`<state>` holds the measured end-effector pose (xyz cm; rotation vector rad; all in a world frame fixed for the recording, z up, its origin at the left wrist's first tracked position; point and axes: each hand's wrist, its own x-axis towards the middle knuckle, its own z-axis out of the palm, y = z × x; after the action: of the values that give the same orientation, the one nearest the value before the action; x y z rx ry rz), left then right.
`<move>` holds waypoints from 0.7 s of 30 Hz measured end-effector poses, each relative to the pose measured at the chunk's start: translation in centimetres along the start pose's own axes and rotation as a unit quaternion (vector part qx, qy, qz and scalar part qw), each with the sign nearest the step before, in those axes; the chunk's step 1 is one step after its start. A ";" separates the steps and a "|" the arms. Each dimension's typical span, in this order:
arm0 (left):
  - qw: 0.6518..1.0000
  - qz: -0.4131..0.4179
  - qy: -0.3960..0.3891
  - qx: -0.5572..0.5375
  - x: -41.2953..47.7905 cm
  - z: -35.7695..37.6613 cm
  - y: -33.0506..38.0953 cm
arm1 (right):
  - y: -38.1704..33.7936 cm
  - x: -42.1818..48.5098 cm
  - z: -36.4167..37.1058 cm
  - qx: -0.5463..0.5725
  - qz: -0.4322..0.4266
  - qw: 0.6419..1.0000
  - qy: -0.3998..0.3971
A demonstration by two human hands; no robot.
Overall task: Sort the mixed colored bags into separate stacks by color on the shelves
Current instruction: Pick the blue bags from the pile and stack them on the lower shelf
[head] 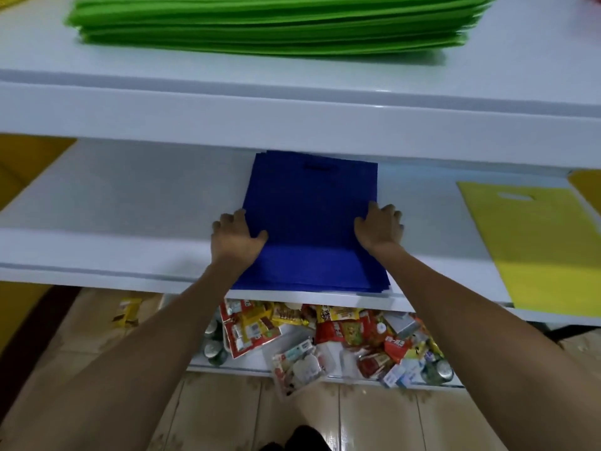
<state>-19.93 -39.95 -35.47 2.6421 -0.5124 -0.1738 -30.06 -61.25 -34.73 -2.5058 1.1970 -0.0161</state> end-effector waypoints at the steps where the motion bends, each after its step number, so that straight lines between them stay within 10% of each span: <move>1: 1.000 -0.010 -0.009 -0.011 0.0 -0.2 0.2 | -0.1 0.1 -0.2 0.026 -0.008 1.000 -0.003; 10: 0.997 -0.031 -0.045 -0.056 -2.5 -3.2 -0.3 | -1.6 -1.7 -1.9 -0.010 -0.028 0.999 -0.014; 21: 0.988 -0.127 0.070 -0.046 -11.1 -18.0 -9.4 | -18.3 -11.5 -4.3 0.012 -0.288 0.953 -0.094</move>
<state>-23.50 -20.73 -23.12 2.5970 -0.1176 -0.0859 -24.41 -43.44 -23.13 -2.6684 0.3637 0.0573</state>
